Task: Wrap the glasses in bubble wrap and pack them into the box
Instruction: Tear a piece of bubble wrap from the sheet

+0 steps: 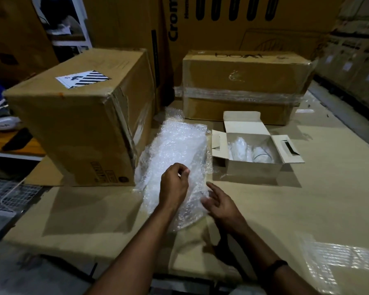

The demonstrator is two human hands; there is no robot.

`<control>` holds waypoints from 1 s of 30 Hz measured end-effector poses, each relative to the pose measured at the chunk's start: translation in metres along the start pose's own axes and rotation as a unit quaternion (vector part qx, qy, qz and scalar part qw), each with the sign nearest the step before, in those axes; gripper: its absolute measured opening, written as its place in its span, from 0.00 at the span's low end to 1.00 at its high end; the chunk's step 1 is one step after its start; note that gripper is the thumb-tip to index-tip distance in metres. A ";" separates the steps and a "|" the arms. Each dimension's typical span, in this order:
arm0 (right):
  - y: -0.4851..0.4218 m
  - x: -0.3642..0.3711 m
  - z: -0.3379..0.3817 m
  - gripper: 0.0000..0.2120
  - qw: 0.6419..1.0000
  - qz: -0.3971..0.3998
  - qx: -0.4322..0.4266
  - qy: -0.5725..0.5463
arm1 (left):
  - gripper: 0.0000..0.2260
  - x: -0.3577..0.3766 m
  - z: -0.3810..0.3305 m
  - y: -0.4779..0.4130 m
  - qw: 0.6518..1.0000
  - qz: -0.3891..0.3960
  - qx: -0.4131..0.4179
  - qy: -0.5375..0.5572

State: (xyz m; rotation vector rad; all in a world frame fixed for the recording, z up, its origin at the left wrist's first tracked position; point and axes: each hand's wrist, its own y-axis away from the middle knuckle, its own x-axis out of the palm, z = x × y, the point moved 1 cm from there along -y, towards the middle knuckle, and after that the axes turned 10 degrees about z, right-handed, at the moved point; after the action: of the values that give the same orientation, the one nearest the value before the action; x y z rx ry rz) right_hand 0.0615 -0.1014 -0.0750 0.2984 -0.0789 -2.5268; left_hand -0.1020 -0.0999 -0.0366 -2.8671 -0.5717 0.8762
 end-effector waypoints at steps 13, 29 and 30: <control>0.067 -0.143 0.016 0.12 0.952 -0.164 0.182 -0.183 | 0.14 0.053 -0.006 0.040 0.954 0.130 0.205 -0.173; 0.075 -0.232 -0.030 0.26 0.812 -0.260 0.148 0.501 | 0.19 0.137 -0.032 0.080 0.926 0.178 0.041 -0.331; 0.077 -0.220 -0.028 0.28 0.798 -0.253 0.113 0.536 | 0.19 0.134 -0.031 0.079 0.940 0.128 0.012 -0.317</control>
State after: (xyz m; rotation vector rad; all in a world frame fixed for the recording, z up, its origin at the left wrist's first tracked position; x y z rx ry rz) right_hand 0.2871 -0.0404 -0.0500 2.0094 0.1726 -2.4151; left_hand 0.0434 -0.1217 -0.0959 -2.6300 -0.2146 1.8566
